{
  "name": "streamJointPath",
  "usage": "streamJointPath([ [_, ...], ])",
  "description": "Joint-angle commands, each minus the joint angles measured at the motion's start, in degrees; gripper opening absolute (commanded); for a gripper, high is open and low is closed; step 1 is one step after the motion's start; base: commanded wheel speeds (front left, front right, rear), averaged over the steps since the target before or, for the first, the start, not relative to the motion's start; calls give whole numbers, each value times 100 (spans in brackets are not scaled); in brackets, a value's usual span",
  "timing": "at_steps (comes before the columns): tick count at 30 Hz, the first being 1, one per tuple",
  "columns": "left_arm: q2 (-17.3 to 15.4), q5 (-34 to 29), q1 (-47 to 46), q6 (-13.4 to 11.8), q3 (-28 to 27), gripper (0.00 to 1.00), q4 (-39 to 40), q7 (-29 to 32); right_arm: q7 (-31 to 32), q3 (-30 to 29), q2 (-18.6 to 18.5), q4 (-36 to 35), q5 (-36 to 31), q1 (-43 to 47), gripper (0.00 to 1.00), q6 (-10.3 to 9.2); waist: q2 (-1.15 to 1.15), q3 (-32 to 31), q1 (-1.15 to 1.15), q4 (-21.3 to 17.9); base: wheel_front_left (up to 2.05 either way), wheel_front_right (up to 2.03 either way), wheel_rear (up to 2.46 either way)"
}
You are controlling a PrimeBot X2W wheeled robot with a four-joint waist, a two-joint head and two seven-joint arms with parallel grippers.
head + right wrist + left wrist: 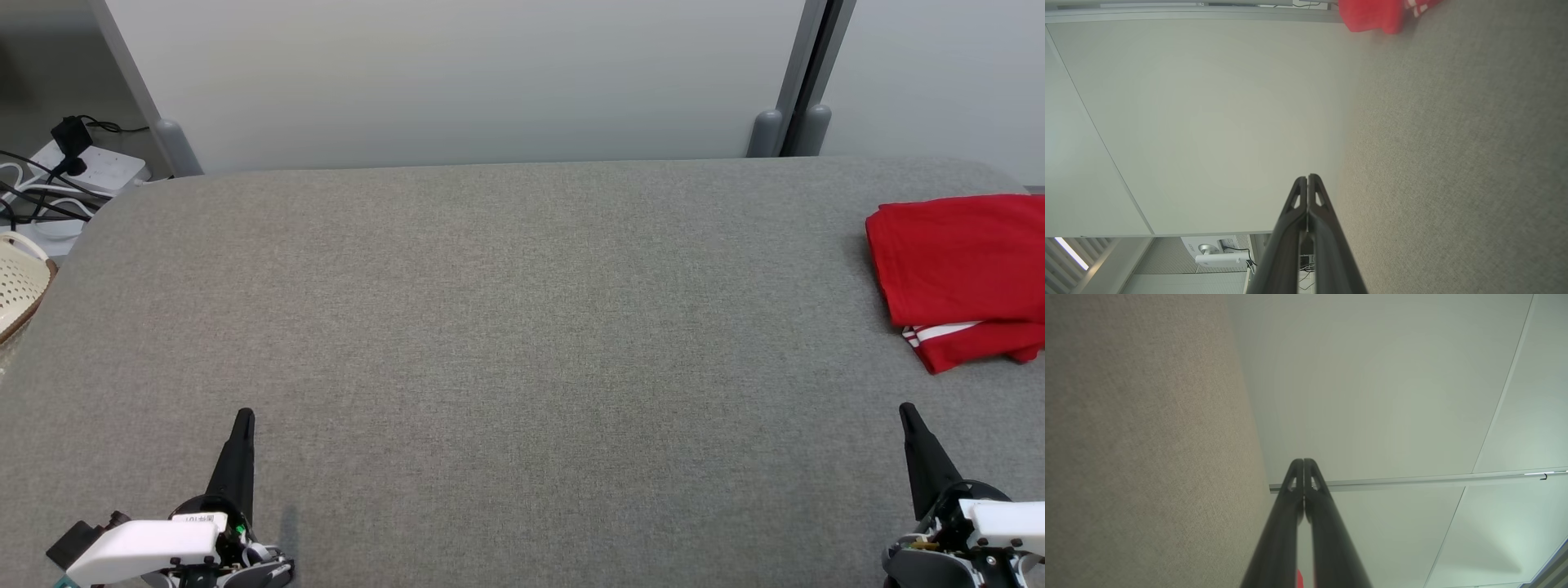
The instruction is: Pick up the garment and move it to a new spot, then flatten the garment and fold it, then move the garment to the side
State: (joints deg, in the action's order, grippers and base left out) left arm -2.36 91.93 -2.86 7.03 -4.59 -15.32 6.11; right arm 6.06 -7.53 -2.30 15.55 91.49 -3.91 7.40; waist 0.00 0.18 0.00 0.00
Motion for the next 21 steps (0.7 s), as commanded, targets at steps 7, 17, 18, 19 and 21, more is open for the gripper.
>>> streamJointPath([
  [7,-57,24,-333,46,-192,0,127,37,43,101,-58,-153,68,-228,0,9,0,0,0,0,0,0,0],
  [17,-56,23,-333,46,-194,0,127,37,43,101,-58,-153,68,-228,0,9,0,0,0,0,0,0,0],
  [18,-56,23,-333,46,-194,0,127,38,43,101,-58,-153,68,-228,0,9,0,0,0,0,0,0,0],
  [19,-56,23,-333,46,-194,0,127,38,43,101,-58,-153,68,-228,0,9,0,0,0,0,0,0,0],
  [21,-56,23,-333,46,-194,0,127,38,43,101,-58,-153,68,-228,0,9,0,0,0,0,0,0,0],
])
